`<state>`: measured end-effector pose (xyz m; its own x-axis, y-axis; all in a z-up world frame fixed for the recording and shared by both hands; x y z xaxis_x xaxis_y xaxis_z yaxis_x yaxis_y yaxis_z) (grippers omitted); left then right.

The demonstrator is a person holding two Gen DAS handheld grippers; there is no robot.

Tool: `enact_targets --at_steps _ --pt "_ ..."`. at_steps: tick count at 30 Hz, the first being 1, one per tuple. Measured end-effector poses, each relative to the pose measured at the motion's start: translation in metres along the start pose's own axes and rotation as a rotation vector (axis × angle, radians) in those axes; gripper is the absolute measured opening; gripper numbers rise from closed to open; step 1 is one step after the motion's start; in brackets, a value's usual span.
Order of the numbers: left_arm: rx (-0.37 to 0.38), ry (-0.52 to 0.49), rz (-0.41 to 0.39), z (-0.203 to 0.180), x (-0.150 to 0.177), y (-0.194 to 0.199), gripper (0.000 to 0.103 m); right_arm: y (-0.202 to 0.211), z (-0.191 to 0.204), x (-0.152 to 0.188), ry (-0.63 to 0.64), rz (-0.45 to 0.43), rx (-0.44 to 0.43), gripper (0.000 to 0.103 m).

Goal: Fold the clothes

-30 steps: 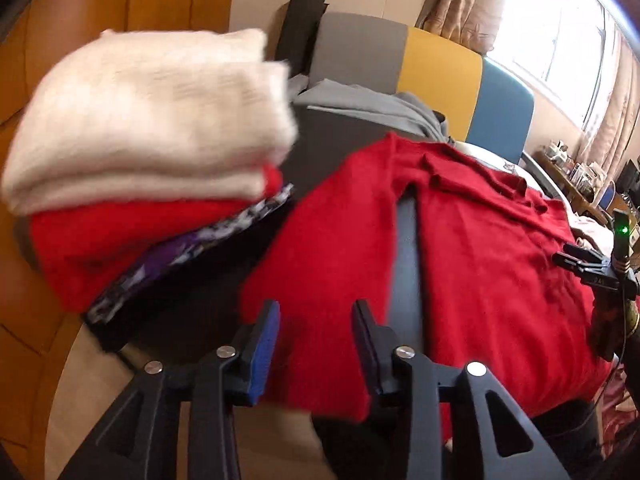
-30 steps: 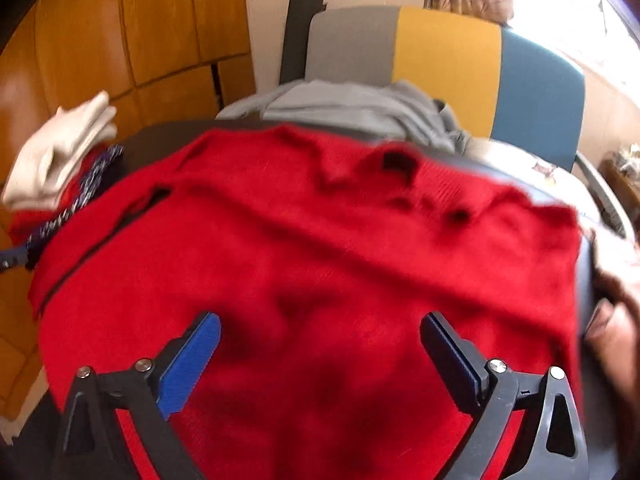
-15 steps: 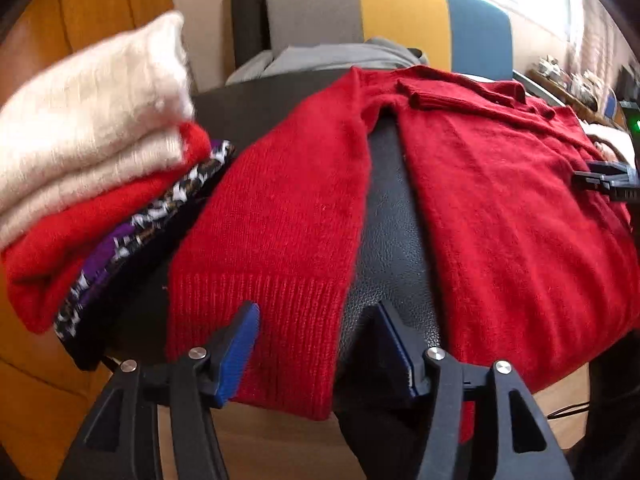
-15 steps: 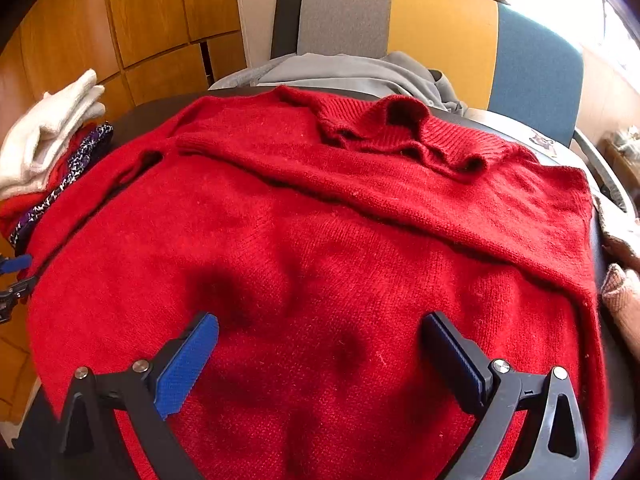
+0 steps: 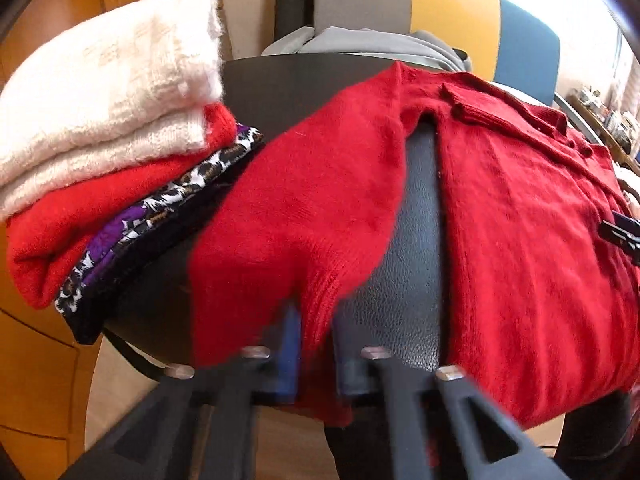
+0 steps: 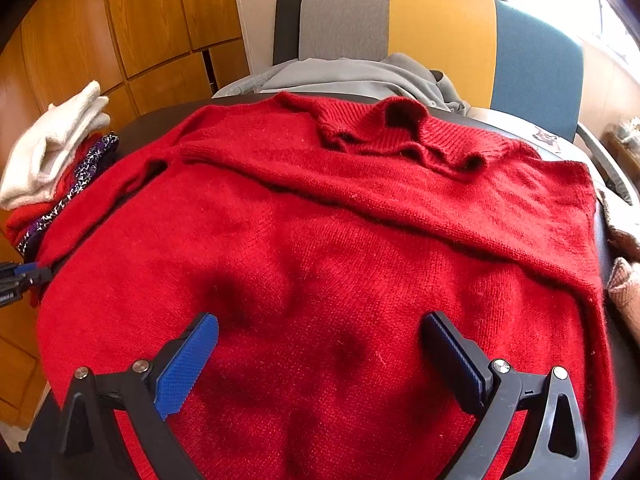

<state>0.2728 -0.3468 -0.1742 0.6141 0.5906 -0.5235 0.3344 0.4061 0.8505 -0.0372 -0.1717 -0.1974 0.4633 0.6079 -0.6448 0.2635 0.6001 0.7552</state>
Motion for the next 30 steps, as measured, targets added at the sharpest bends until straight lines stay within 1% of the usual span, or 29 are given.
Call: enact_targets --at_steps 2,5,9,10,13,15,17,19,20,21,23,24,27,28,30 --pt "0.076 0.039 -0.001 -0.001 -0.004 0.002 0.010 -0.001 0.001 0.000 0.007 0.006 0.010 0.103" --pt "0.231 0.138 -0.026 -0.001 -0.017 0.017 0.010 -0.004 0.004 0.001 0.027 0.017 0.035 0.103" --pt "0.560 0.291 -0.098 -0.003 -0.049 0.051 0.010 -0.007 0.007 0.002 0.055 0.027 0.066 0.103" --pt "0.644 0.300 -0.118 -0.008 -0.058 0.061 0.010 -0.006 0.007 0.002 0.055 0.027 0.065 0.103" --pt "0.829 0.294 -0.146 -0.033 -0.084 0.080 0.010 -0.006 0.007 0.002 0.052 0.027 0.058 0.103" --pt "0.909 0.272 -0.155 -0.056 -0.102 0.084 0.010 -0.006 0.007 0.002 0.050 0.025 0.055 0.103" --pt "0.949 0.227 -0.137 -0.088 -0.114 0.079 0.010 -0.006 0.007 0.002 0.051 0.022 0.058 0.103" --pt "0.951 0.160 -0.098 -0.126 -0.118 0.067 0.010 -0.006 0.008 0.002 0.051 0.021 0.059 0.103" --pt "0.953 0.143 -0.075 -0.141 -0.117 0.059 0.011 -0.006 0.007 0.002 0.048 0.019 0.056 0.103" --pt "0.943 0.117 -0.049 -0.157 -0.114 0.049 0.011 -0.006 0.007 0.001 0.046 0.018 0.053 0.103" --pt "0.854 0.056 0.005 -0.185 -0.110 0.018 0.012 -0.005 0.006 0.001 0.037 0.014 0.042 0.103" --pt "0.834 0.052 0.032 -0.196 -0.111 0.004 0.012 -0.004 0.005 0.001 0.032 0.012 0.037 0.103" --pt "0.862 0.121 0.061 -0.200 -0.111 -0.008 0.018 -0.003 0.004 0.000 0.019 0.007 0.021 0.103" --pt "0.878 0.142 0.038 -0.197 -0.114 -0.005 0.019 -0.003 0.004 0.000 0.014 0.005 0.014 0.103" --pt "0.892 0.156 -0.040 -0.186 -0.120 0.008 0.022 -0.002 0.002 0.001 0.005 0.001 0.001 0.103"
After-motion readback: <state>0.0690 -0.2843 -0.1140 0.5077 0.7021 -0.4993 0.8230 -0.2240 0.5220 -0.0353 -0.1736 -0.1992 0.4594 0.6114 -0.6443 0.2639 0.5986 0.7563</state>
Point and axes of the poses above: each gripper's, at about its wrist camera, not at the fingertips, and y roughly against the way its jaws point, z to its left, x to its underside, the point moved 7 cm from there along -y, roughly the way its jaws point, and after that the axes turned 4 degrees about -y, right-handed, at the moved point
